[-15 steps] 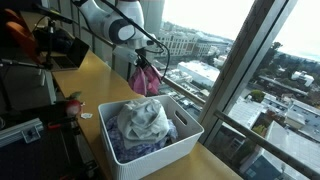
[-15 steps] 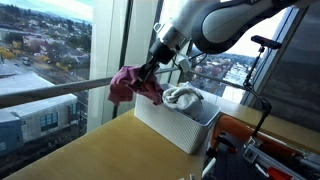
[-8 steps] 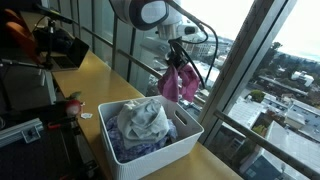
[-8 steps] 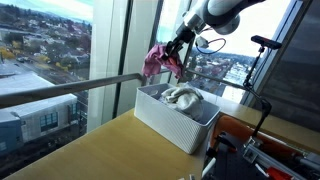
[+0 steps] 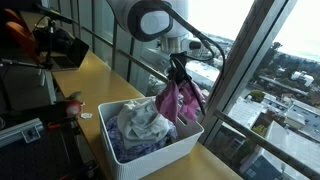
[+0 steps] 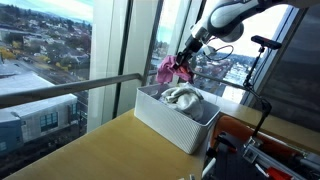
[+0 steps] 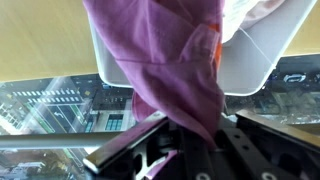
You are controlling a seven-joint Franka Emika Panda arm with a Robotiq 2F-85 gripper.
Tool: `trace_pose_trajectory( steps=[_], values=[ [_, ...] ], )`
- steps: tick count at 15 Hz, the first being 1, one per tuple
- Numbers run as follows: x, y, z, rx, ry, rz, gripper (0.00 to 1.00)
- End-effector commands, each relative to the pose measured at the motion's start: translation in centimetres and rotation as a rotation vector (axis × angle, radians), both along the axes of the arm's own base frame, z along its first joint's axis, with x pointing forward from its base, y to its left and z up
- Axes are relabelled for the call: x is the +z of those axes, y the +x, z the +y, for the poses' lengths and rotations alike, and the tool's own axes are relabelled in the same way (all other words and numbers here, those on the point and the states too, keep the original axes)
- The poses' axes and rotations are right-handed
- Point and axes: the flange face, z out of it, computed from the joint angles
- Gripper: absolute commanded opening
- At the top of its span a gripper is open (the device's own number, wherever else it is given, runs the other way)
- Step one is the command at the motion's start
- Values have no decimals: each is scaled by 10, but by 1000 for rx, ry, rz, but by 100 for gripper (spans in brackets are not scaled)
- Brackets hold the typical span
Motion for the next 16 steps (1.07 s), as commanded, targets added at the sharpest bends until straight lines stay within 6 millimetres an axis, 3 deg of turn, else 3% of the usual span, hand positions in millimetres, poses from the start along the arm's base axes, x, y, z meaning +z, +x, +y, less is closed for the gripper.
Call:
trace_pose_trajectory(
  steps=[1,8,12,13,14,16],
  values=[
    [-29,-33,7,-24,9,68,2],
    [-115,-72,24,-55,46,224,2],
    [-141,-78,51,-36,58,276,2],
    [-144,-78,56,-31,56,280,6],
    [-142,-75,60,-30,55,280,34],
    [-134,-70,65,-28,48,269,41]
  ],
)
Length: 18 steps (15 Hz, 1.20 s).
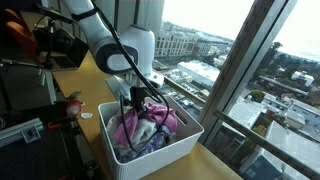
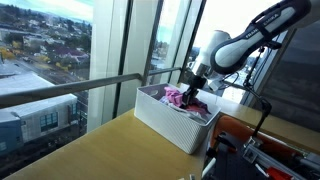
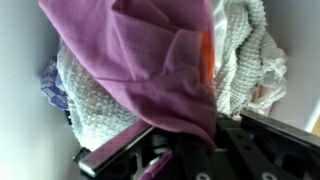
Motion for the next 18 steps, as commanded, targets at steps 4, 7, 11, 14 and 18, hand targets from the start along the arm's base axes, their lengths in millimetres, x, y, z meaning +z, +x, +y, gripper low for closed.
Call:
trace_pose_trajectory(
  steps=[4,7,11,14,18],
  values=[
    [54,21,-7,15,-71,-79,71],
    [95,25,-17,32,-119,-131,92],
    [133,7,18,64,-139,-179,100],
    [138,-23,76,99,-126,-169,100],
    [122,-72,159,128,-98,-142,100]
  ],
)
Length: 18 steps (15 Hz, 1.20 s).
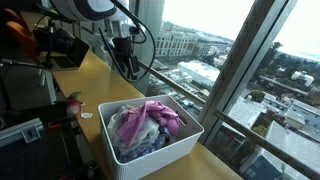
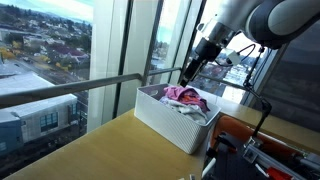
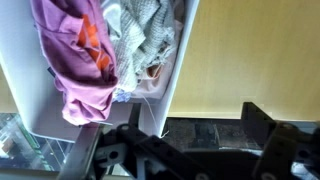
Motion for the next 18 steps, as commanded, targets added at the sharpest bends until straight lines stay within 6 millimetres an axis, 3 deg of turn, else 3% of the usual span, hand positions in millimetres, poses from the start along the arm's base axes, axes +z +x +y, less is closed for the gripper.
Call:
trace_pose_trajectory(
  steps=[1,6,9,18],
  values=[
    [-12,-53,59,16,1,28,100],
    [-65,-116,136,62,15,95,100],
    [-92,-141,163,96,18,109,100],
    [-176,-149,192,149,35,169,100]
  ],
)
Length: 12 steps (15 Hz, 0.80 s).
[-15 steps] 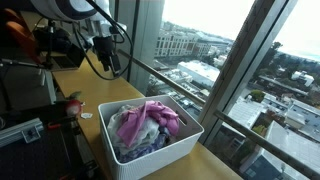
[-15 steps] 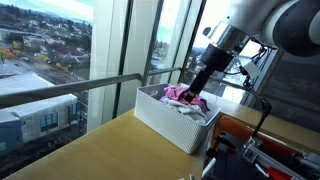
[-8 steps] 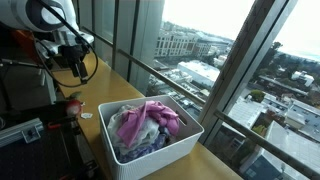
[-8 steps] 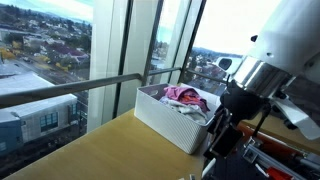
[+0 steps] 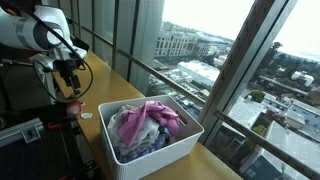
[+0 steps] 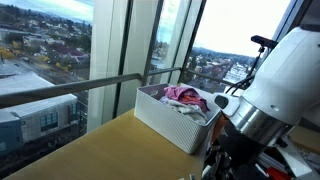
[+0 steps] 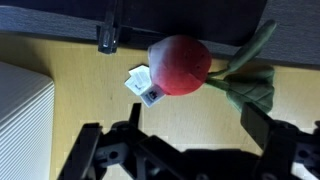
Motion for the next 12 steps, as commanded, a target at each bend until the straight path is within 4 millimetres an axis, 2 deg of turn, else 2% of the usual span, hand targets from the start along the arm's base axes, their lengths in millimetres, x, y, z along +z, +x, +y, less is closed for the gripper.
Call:
trace_pose_trajectory(
  steps=[1,4,7,12],
  values=[
    [-36,7,12,5,11,33,100],
    [-61,7,21,11,25,60,100],
    [-80,17,22,28,41,64,100],
    [-116,34,0,30,26,79,100]
  ],
)
